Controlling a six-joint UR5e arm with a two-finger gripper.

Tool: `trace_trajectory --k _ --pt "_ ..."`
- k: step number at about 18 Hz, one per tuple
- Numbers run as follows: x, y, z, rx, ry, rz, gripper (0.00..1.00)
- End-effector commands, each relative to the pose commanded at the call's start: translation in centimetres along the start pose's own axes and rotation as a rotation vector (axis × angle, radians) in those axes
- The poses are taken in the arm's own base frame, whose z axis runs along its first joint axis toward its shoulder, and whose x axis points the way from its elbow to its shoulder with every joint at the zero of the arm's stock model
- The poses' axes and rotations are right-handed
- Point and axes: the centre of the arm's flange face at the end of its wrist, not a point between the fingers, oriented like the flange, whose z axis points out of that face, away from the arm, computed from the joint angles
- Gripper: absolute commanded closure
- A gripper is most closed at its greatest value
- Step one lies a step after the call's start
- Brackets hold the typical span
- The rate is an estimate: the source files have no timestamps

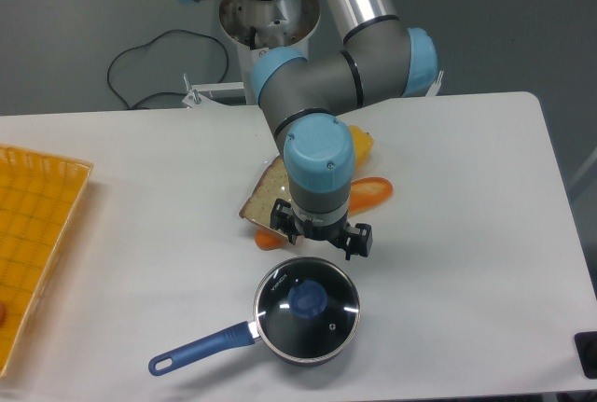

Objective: Open the lid
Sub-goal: 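Swing the gripper over the saucepan lid's blue knob, then lower the open gripper around the blue knob of the lid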

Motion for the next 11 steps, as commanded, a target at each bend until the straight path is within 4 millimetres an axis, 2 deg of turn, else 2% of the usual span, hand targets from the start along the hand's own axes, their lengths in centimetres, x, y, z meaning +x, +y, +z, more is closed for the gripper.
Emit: trace_trajectory --k 5,11 --pt "-0.1 -0.7 0.2 0.012 0.008 -0.006 0.0" --pt "-0.4 -2.4 1.4 0.014 0.013 -0.012 0.0"
